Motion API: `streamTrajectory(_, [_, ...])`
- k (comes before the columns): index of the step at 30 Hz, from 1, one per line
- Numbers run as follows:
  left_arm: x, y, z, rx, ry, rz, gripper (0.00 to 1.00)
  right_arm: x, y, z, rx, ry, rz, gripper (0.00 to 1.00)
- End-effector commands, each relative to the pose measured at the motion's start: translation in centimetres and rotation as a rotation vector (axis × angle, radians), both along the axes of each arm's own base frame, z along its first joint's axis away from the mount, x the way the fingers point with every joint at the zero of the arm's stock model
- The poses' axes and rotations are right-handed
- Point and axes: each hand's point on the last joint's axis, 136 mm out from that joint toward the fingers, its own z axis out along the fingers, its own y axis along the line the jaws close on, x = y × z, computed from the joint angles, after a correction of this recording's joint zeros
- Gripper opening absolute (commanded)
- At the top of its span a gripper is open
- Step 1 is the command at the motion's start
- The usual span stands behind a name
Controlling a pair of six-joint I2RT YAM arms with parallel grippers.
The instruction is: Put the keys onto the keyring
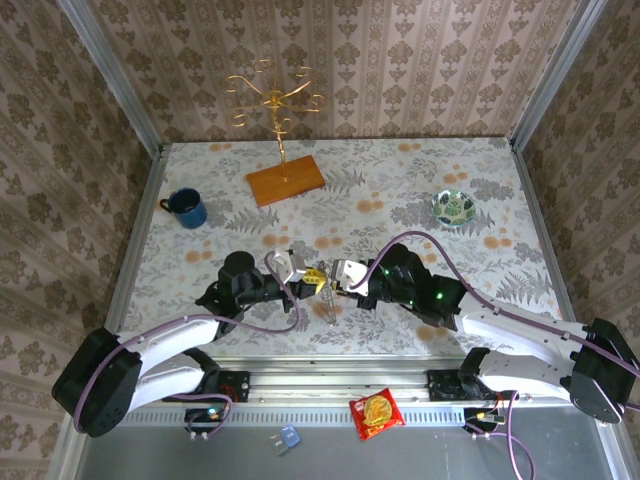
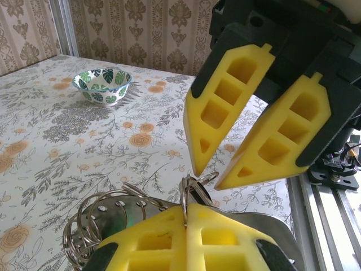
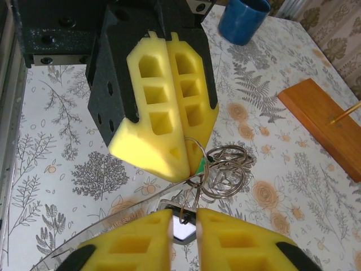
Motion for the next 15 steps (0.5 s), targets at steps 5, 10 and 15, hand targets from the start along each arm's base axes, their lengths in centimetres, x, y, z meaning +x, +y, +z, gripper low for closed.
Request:
streamTrajectory(5, [-0.1, -0.2, 0.9, -0.032, -0.008, -0.01, 0.0, 0.2, 1.0, 2.0, 0.044, -0.033, 0.014, 0.07])
streamTrajectory(10, [-0.1, -0.3, 1.1, -0.037, -0.013, -0.012, 0.0, -0.5, 1.4, 1.3, 0.014, -0.012, 0.059, 0.0])
streamTrajectory(15, [-0.1, -0.3, 1.2, -0.04, -0.023, -0.017, 0.0, -1.7, 2.2, 0.4, -0.039, 0.015, 0.124, 0.0])
